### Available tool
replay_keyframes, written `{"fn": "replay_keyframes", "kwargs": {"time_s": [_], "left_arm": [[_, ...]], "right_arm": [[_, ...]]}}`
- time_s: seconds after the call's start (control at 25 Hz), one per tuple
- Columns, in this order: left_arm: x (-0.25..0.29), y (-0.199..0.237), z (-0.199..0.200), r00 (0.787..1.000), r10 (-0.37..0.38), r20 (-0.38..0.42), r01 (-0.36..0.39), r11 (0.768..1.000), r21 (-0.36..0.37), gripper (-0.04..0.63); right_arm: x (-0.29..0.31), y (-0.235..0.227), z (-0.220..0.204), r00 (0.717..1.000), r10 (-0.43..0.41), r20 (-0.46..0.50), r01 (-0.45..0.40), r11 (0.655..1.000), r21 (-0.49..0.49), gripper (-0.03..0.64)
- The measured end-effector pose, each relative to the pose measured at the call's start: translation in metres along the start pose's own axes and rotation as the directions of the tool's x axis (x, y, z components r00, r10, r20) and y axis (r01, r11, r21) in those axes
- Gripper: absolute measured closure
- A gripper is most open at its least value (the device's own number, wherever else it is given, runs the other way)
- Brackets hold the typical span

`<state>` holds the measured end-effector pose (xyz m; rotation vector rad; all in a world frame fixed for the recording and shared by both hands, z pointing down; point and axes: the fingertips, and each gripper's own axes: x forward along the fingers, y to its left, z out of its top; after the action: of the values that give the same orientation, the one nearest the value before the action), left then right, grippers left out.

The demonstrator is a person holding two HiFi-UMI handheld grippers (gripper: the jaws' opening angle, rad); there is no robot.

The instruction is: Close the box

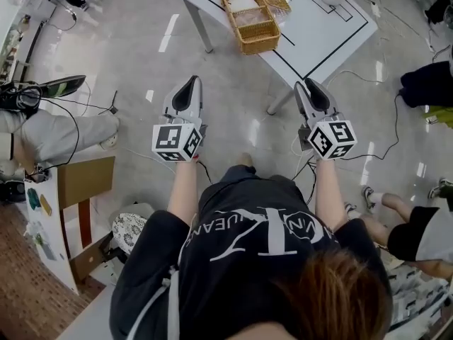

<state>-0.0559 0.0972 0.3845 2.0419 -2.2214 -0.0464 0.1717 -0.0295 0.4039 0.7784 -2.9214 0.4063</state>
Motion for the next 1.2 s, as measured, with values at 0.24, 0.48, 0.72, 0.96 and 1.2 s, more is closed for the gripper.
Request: {"fn": "replay_keyframes", "kwargs": {"time_s": [0.24,0.48,0.72,0.96,1.2], "left_arm": [[0.032,0.011,0.002,1.0,0.0,0.016,0.001,0.999,-0.04,0.586],[0.075,0.008,0.002,1.0,-0.028,0.011,0.029,0.998,-0.054,0.586],[0.126,0.021,0.014,0.999,-0.009,0.032,0.011,0.999,-0.052,0.586],[0.177,0.033,0.02,0.999,0.007,0.039,-0.005,0.998,-0.056,0.586],[0.208,0.041,0.014,1.0,0.026,0.012,-0.025,0.998,-0.06,0.586]], "right_arm": [[0.018,-0.019,0.012,1.0,-0.016,0.004,0.016,1.0,0.006,0.509],[0.045,-0.044,0.023,1.0,-0.011,-0.014,0.011,1.0,0.02,0.509],[0.09,-0.073,0.039,0.998,0.026,-0.052,-0.027,0.999,-0.021,0.509],[0.133,-0.104,0.047,0.993,0.038,-0.113,-0.046,0.997,-0.07,0.508],[0.164,-0.127,0.046,0.985,0.06,-0.163,-0.075,0.993,-0.087,0.509]]}}
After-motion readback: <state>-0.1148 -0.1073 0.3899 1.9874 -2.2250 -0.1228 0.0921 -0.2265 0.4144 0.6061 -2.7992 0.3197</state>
